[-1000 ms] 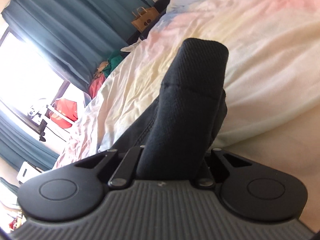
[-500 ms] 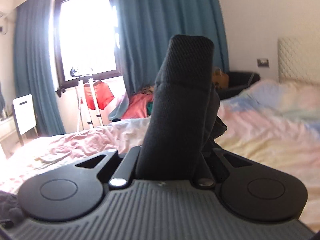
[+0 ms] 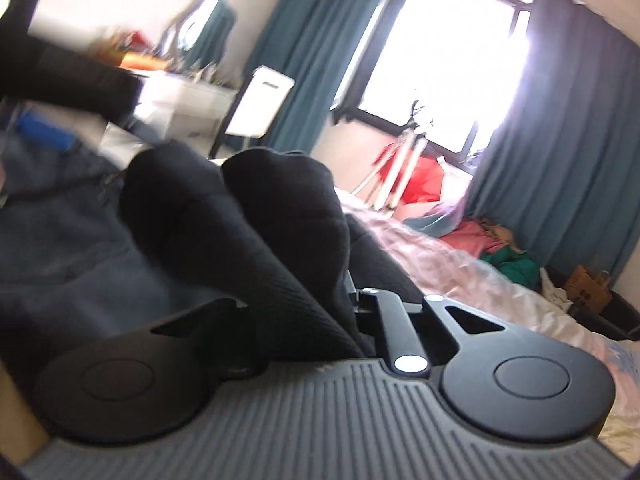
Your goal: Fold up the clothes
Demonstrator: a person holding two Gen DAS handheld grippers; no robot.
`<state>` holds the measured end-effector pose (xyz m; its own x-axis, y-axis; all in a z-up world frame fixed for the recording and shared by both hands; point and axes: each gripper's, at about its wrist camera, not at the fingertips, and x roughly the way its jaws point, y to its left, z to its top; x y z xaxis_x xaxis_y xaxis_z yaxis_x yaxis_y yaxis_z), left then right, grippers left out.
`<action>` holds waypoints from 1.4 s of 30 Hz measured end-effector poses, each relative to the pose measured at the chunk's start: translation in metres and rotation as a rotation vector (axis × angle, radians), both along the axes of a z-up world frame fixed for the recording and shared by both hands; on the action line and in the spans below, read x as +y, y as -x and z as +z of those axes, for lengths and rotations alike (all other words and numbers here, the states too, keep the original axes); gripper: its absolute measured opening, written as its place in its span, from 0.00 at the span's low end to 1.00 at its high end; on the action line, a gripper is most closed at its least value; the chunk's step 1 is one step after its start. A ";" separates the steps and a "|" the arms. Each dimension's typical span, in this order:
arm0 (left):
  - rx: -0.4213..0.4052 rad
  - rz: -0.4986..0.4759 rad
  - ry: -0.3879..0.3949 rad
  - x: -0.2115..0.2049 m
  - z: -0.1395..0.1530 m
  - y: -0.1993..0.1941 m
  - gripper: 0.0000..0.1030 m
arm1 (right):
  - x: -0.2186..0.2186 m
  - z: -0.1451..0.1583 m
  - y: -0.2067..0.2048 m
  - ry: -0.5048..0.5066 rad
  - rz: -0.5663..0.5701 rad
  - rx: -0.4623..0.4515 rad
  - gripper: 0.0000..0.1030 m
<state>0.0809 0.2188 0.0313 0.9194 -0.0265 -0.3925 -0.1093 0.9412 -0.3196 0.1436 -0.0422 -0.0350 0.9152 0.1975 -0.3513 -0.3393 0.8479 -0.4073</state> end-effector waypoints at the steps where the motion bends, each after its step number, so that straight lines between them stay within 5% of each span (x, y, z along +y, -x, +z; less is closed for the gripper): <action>1: 0.008 -0.010 0.010 0.001 -0.001 -0.001 0.99 | 0.008 -0.019 0.002 0.035 0.004 0.024 0.12; 4: 0.021 -0.051 -0.008 -0.008 -0.006 -0.002 0.99 | 0.019 -0.053 0.006 0.065 0.001 0.063 0.12; 8: 0.039 -0.129 -0.036 -0.028 -0.014 -0.007 0.99 | 0.022 -0.035 0.013 0.014 0.011 0.080 0.17; 12: 0.083 -0.224 -0.072 -0.051 -0.025 -0.013 0.99 | 0.028 -0.023 0.010 -0.028 0.090 0.217 0.45; 16: 0.106 -0.279 -0.140 -0.071 -0.033 -0.010 0.99 | -0.012 0.006 0.040 -0.164 0.134 0.312 0.65; 20: 0.144 -0.293 -0.231 -0.086 -0.043 -0.006 0.98 | -0.068 0.024 0.056 -0.315 0.107 0.317 0.65; 25: 0.233 -0.312 -0.359 -0.104 -0.062 0.001 0.98 | -0.124 0.027 0.031 -0.469 -0.178 0.280 0.65; 28: 0.266 -0.304 -0.432 -0.115 -0.072 0.002 0.99 | -0.145 0.014 0.010 -0.557 -0.329 0.340 0.65; 32: 0.322 -0.296 -0.396 -0.113 -0.081 -0.010 1.00 | -0.153 -0.025 -0.009 -0.570 -0.427 0.441 0.65; 39: 0.325 -0.287 -0.396 -0.111 -0.078 -0.010 1.00 | -0.144 -0.028 -0.001 -0.512 -0.414 0.419 0.67; 42: 0.336 -0.294 -0.291 -0.096 -0.067 -0.007 0.98 | -0.147 -0.027 0.001 -0.528 -0.420 0.423 0.67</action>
